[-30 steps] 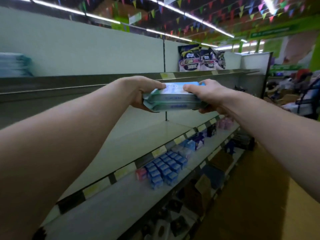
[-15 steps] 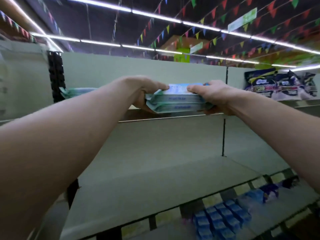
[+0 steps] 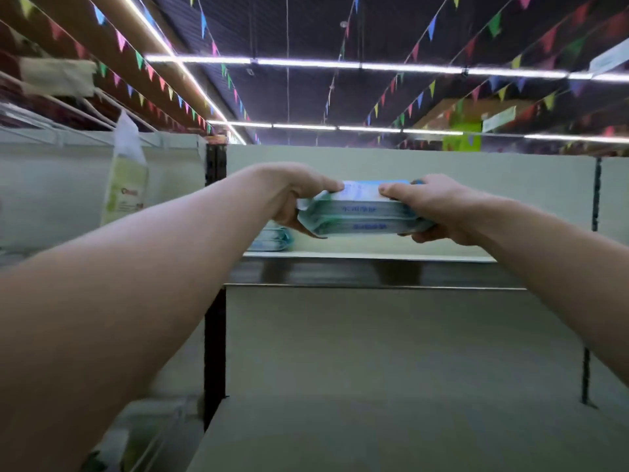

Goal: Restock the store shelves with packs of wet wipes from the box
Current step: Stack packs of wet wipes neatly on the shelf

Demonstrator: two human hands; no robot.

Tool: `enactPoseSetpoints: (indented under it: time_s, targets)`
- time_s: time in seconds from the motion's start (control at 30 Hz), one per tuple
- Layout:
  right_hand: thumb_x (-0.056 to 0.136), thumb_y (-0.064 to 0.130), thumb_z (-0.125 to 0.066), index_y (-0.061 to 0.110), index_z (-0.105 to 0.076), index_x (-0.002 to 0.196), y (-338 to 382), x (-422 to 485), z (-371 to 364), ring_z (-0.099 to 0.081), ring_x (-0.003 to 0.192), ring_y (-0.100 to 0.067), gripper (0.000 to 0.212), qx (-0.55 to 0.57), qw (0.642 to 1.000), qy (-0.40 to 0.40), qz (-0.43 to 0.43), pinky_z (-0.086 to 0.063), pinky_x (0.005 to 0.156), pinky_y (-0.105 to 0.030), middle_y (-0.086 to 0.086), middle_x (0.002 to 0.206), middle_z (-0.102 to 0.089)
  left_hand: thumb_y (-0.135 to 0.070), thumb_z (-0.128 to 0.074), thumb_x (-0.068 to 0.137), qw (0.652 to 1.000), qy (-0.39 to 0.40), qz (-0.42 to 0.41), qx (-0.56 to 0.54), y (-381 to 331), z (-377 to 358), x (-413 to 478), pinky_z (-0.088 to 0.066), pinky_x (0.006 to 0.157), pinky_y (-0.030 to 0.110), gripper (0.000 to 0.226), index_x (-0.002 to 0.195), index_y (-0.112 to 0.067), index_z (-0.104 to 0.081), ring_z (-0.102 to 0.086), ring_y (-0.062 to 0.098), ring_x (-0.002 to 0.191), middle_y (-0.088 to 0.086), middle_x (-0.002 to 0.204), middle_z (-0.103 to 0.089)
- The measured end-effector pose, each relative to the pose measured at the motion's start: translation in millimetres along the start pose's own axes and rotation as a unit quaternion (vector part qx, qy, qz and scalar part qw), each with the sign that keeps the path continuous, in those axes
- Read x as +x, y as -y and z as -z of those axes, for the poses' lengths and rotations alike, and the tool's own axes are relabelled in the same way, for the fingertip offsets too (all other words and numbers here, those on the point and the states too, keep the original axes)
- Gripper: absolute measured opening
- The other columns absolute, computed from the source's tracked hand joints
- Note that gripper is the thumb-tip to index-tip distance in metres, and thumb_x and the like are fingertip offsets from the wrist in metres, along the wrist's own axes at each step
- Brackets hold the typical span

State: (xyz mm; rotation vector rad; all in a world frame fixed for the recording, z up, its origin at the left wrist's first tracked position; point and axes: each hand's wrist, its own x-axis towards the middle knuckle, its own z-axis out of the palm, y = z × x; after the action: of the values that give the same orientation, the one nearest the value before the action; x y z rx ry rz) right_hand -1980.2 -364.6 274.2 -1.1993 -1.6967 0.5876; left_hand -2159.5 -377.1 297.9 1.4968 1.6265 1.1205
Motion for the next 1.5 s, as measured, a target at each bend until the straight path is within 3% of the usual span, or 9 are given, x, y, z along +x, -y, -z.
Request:
enactPoseSetpoints:
  time_s: [0.17, 0.27, 0.37, 0.57, 0.93, 1.03, 1.13, 1.33, 1.5]
  targets:
    - [0.091, 0.043, -0.059, 0.006, -0.055, 0.116, 8, 32, -27, -0.057, 0.060, -0.015, 0.044, 0.010, 0.999, 0.024, 0.024, -0.043, 0.039, -0.018, -0.007, 0.086, -0.056, -0.037, -0.063, 0.092, 0.999, -0.038, 0.008, 0.008, 3, 28, 20, -0.059, 0.058, 0.039, 0.038, 0.115, -0.009, -0.052, -0.063, 0.023, 0.064, 0.013, 0.089, -0.055]
    - [0.092, 0.043, -0.059, 0.007, -0.055, 0.115, 15, 51, -45, -0.057, 0.060, -0.015, 0.043, 0.011, 0.999, 0.033, 0.033, -0.043, 0.041, -0.018, -0.007, 0.085, -0.057, -0.037, -0.062, 0.092, 0.999, -0.053, 0.008, 0.010, 7, 44, 36, -0.055, 0.068, 0.039, 0.036, 0.113, -0.009, -0.051, -0.063, 0.024, 0.068, 0.014, 0.101, -0.056]
    - [0.092, 0.043, -0.058, 0.007, -0.055, 0.111, 24, 71, -61, -0.057, 0.061, -0.014, 0.041, 0.011, 0.998, 0.045, 0.041, -0.044, 0.041, -0.019, -0.006, 0.083, -0.057, -0.038, -0.063, 0.091, 0.998, -0.056, 0.019, 0.007, 9, 63, 55, -0.056, 0.069, 0.038, 0.041, 0.117, -0.008, -0.052, -0.065, 0.025, 0.070, 0.016, 0.112, -0.056]
    - [0.091, 0.043, -0.059, 0.007, -0.055, 0.105, 46, 113, -99, -0.057, 0.058, -0.014, 0.038, 0.012, 0.997, 0.060, 0.042, -0.047, 0.044, -0.021, -0.007, 0.081, -0.058, -0.040, -0.064, 0.090, 0.996, -0.084, 0.041, 0.012, 14, 105, 90, -0.059, 0.050, 0.037, 0.049, 0.123, -0.007, -0.050, -0.065, 0.025, 0.062, 0.016, 0.095, -0.058]
    - [0.092, 0.040, -0.060, 0.008, -0.054, 0.087, 77, 172, -159, -0.060, 0.063, -0.018, 0.033, 0.010, 0.995, 0.100, 0.012, -0.051, 0.044, -0.023, -0.010, 0.087, -0.059, -0.031, -0.065, 0.091, 0.991, -0.119, 0.046, -0.028, 32, 168, 151, -0.060, 0.063, 0.044, 0.046, 0.123, -0.006, -0.044, -0.068, 0.028, 0.079, 0.017, 0.118, -0.056]
    - [0.093, 0.037, -0.059, 0.007, -0.054, 0.090, 76, 185, -169, -0.059, 0.071, -0.019, 0.030, 0.010, 0.995, 0.097, 0.010, -0.057, 0.060, -0.028, -0.009, 0.093, -0.056, -0.023, -0.063, 0.093, 0.991, -0.121, 0.037, -0.041, 37, 174, 167, -0.058, 0.074, 0.045, 0.041, 0.124, -0.007, -0.043, -0.066, 0.030, 0.090, 0.017, 0.114, -0.052]
    - [0.095, 0.035, -0.056, 0.004, -0.057, 0.109, 71, 194, -180, -0.059, 0.083, -0.019, 0.034, -0.007, 0.994, 0.106, 0.009, -0.058, 0.071, -0.031, -0.011, 0.105, -0.057, -0.022, -0.062, 0.094, 0.991, -0.130, 0.034, -0.023, 44, 174, 182, -0.058, 0.081, 0.043, 0.037, 0.120, -0.003, -0.044, -0.066, 0.030, 0.093, 0.017, 0.106, -0.053]
    - [0.096, 0.040, -0.051, 0.009, -0.059, 0.117, 60, 204, -185, -0.057, 0.084, -0.017, 0.038, -0.059, 0.992, 0.109, 0.017, -0.054, 0.071, -0.028, -0.007, 0.109, -0.059, -0.021, -0.068, 0.089, 0.991, -0.125, 0.050, -0.006, 54, 168, 203, -0.058, 0.083, 0.041, 0.036, 0.116, 0.001, -0.056, -0.068, 0.029, 0.098, 0.018, 0.113, -0.064]
    - [0.086, 0.057, -0.057, 0.018, -0.063, 0.115, 56, 203, -177, -0.061, 0.091, -0.016, 0.049, -0.083, 0.984, 0.156, 0.021, -0.054, 0.072, -0.027, -0.003, 0.109, -0.064, -0.021, -0.069, 0.088, 0.991, -0.125, 0.043, 0.004, 53, 170, 204, -0.057, 0.084, 0.042, 0.033, 0.109, 0.001, -0.058, -0.068, 0.029, 0.090, 0.016, 0.096, -0.063]
